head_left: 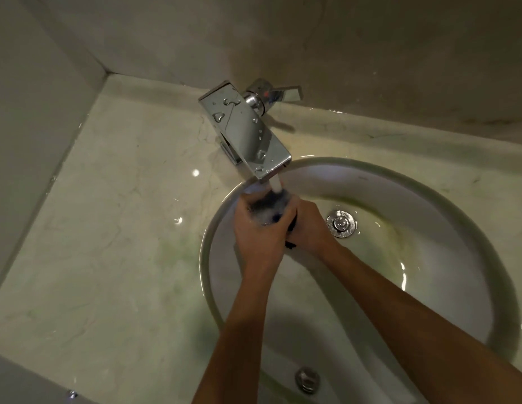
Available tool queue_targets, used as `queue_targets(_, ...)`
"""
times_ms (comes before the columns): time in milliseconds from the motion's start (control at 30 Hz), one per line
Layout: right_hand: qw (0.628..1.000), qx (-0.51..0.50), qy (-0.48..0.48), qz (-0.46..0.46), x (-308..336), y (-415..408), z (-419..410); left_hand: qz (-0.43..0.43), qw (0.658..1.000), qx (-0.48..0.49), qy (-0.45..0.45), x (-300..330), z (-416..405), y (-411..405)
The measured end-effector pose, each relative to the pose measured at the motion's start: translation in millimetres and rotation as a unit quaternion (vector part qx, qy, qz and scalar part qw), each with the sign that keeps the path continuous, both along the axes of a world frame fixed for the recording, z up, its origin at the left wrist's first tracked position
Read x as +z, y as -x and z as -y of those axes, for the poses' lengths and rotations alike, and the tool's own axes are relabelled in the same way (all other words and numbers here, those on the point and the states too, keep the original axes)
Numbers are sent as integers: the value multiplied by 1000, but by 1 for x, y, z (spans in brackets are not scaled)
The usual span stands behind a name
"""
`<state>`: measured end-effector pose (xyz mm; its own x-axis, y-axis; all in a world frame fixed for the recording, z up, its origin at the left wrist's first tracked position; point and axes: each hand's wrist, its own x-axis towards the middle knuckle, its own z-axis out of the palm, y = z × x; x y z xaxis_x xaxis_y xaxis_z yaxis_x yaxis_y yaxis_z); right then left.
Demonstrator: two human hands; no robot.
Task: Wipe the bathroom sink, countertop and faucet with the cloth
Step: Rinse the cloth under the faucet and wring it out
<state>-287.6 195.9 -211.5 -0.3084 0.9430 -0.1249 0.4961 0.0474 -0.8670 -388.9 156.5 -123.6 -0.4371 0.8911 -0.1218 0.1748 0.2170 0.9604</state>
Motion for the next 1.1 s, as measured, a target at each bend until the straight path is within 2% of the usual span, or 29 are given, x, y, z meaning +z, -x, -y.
queue_targets(133,995,40,-84,-21,12,6,-14,14,999,48,-10,-2,4,5)
queue_targets(167,996,44,-76,-28,13,5,-14,12,999,51,-7,-1,3,6)
queue_targets(267,996,63,39,-47,27,-6,-13,9,1000,25,-2,-1,-1,9)
queue_targets(367,992,84,82,56,46,-30,-4,3,1000,-8,13,4,-3,7)
queue_targets(433,989,47,59,124,66,-46,2,19,999,-23,22,6,-1,7)
queue_targets(500,988,-11,36,153,90,-56,4,25,998,-46,27,9,0,7)
queue_targets(567,989,-90,-10,114,118,-56,-1,35,998,-58,19,11,-2,8)
queue_targets(700,971,-224,-32,-80,163,-35,-27,65,996,-55,12,12,-4,7)
queue_targets(900,971,-206,-21,-122,174,-8,-54,71,995,-65,18,15,-1,7)
queue_targets(1100,958,-243,-14,-150,180,0,-50,80,994,-60,40,12,4,8)
